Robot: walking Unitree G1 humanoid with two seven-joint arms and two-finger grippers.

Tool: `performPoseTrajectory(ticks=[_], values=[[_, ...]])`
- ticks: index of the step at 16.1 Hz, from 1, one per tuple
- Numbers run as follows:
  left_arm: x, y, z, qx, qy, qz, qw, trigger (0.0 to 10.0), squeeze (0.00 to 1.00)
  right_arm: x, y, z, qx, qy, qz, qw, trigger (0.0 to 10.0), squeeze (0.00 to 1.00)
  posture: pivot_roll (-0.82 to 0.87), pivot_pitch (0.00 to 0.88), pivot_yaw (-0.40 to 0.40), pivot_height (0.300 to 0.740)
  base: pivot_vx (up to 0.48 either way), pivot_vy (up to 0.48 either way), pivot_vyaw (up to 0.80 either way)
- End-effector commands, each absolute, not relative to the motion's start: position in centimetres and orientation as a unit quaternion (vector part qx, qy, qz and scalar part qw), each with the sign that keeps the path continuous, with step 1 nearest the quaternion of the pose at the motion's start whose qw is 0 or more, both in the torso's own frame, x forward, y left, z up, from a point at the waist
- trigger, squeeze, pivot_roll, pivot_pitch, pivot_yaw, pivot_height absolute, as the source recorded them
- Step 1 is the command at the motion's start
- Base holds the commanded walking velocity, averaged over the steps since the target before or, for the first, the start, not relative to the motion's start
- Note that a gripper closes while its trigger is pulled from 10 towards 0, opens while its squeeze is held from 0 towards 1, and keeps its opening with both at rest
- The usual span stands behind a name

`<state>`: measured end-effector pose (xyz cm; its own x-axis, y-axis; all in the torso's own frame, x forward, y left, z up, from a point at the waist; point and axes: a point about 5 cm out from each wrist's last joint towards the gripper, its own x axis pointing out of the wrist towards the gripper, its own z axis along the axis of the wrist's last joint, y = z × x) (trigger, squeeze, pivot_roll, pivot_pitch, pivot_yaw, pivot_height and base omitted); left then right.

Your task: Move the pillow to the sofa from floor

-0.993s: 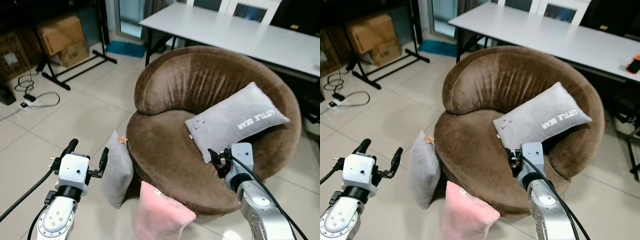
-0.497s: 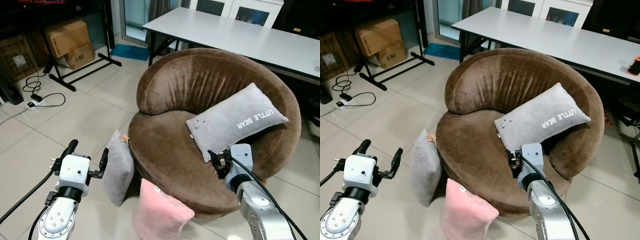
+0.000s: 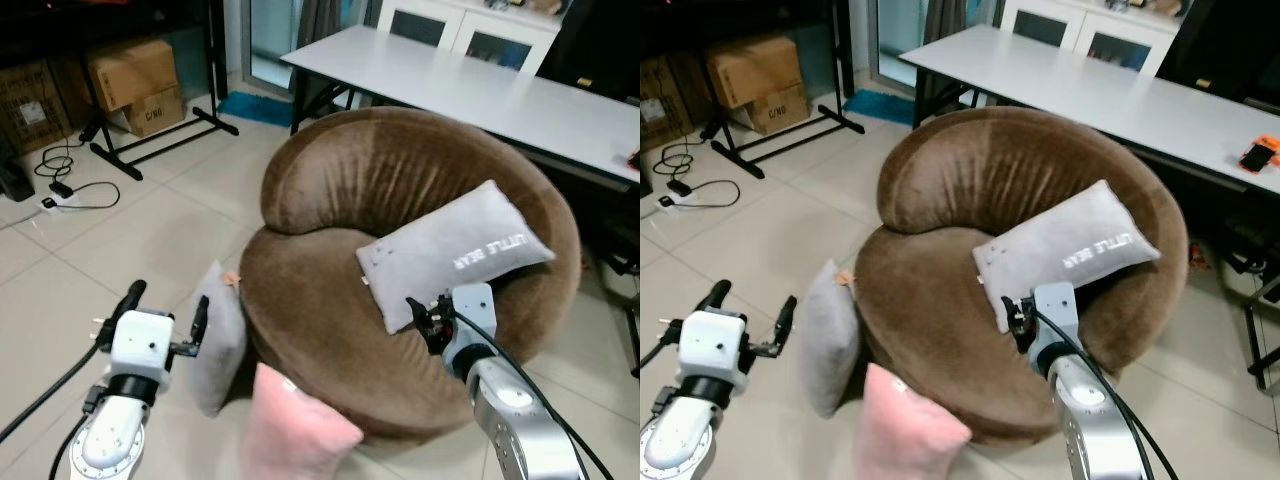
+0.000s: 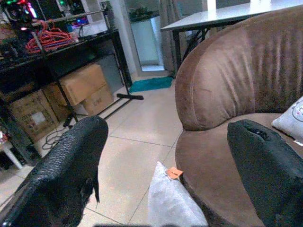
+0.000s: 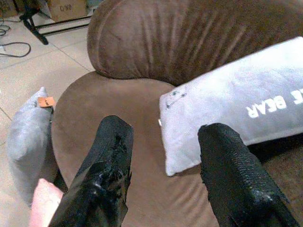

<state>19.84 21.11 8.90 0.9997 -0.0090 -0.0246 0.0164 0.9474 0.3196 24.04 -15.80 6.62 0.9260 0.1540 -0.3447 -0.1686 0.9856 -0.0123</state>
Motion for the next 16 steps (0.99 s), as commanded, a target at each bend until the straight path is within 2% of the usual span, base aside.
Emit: performPoseTrajectory(ticks=[1,6,9,16], values=[[19.95,20.37,9.04,0.147,0.005,-0.007,0.989,10.0,0.0,23.87,-16.82,6.43,-0.031,0.181,0.069,0.981,10.0,0.0,0.01,0.0,-0.068,0.74,0.0,0.0,0.0],[19.98,20.36,9.17,0.141,0.001,-0.022,0.99,10.0,0.0,24.04,-16.98,6.56,-0.039,0.175,0.061,0.982,10.0,0.0,0.01,0.0,-0.07,0.74,0.0,0.0,0.0],[19.91,20.44,9.15,0.137,0.002,-0.024,0.99,10.0,0.0,24.05,-16.76,6.34,-0.042,0.183,0.061,0.98,10.0,0.0,0.01,0.0,-0.07,0.74,0.293,0.0,0.8],[19.81,20.6,8.97,0.139,0.008,-0.026,0.99,10.0,0.0,24.12,-16.48,6.25,-0.038,0.185,0.06,0.98,10.0,0.0,0.02,0.002,-0.074,0.74,0.3,0.0,0.0]])
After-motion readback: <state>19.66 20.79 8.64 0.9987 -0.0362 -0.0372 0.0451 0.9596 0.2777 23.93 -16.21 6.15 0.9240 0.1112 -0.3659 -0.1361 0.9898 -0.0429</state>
